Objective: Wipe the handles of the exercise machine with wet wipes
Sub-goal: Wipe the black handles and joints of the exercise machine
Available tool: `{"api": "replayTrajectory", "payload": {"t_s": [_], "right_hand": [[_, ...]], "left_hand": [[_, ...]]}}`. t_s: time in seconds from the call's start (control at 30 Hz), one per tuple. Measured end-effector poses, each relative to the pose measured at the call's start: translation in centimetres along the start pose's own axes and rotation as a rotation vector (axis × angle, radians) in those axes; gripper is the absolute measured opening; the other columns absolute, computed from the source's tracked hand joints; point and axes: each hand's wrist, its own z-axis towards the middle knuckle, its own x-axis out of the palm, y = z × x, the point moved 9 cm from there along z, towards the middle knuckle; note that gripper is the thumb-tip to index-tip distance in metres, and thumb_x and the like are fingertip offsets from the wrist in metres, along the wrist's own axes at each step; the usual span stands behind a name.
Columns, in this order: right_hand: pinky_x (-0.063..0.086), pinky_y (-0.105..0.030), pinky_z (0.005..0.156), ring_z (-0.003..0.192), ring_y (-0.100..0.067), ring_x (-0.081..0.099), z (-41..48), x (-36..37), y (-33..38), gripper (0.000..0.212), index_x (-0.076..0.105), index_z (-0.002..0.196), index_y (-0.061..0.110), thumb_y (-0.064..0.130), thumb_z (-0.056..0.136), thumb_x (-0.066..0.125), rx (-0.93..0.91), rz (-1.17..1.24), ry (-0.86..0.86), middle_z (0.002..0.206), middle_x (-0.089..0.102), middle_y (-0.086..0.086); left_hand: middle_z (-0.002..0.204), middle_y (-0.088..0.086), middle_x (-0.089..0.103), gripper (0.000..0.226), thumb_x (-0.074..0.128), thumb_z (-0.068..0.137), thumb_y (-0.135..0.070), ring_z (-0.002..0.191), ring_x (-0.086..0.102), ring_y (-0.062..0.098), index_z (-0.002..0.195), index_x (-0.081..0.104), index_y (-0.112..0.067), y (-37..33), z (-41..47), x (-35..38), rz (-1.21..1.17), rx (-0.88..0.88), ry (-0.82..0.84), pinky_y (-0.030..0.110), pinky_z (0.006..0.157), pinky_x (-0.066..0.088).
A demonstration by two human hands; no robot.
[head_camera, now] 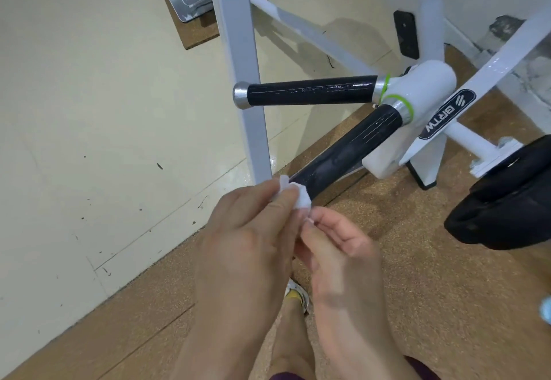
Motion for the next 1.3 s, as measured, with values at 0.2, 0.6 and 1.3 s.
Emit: {"api": "replayTrajectory", "payload": {"t_s": [0.2,0.6,1.3], "right_hand": [[0.051,-0.017,0.062,0.069,-0.009,0.067,0.2,-0.5,2.8,0.016,0.067,0.087,0.018,0.004,0.079,0.07,-0.205,-0.188,0.007,0.077,0.072,-0.001],[0.051,-0.017,0.059,0.067,-0.007,0.066,0.9,-0.3,3.4,0.034,0.066,0.094,0.021,-0.007,0.076,0.069,-0.264,-0.142,0.071,0.085,0.065,-0.004],[0.051,-0.014,0.074,0.093,-0.007,0.065,1.2,-0.9,4.4,0.032,0.07,0.099,0.036,0.011,0.079,0.072,-0.498,-0.255,-0.059,0.103,0.062,0.003]], "left_hand": [[0.07,-0.009,0.068,0.009,0.066,0.08,-0.03,0.066,0.06,0.008,0.074,0.072,-0.028,1.4,3.4,1.0,-0.155,-0.196,-0.018,0.031,0.063,0.046],[0.074,-0.014,0.068,0.006,0.07,0.079,-0.029,0.073,0.061,0.002,0.075,0.074,-0.033,0.1,3.7,2.3,-0.163,-0.192,-0.018,0.024,0.068,0.047],[0.087,-0.015,0.065,0.027,0.072,0.076,-0.011,0.077,0.06,0.003,0.089,0.065,-0.033,-1.4,3.9,2.1,-0.125,-0.023,0.118,0.017,0.069,0.046]]}}
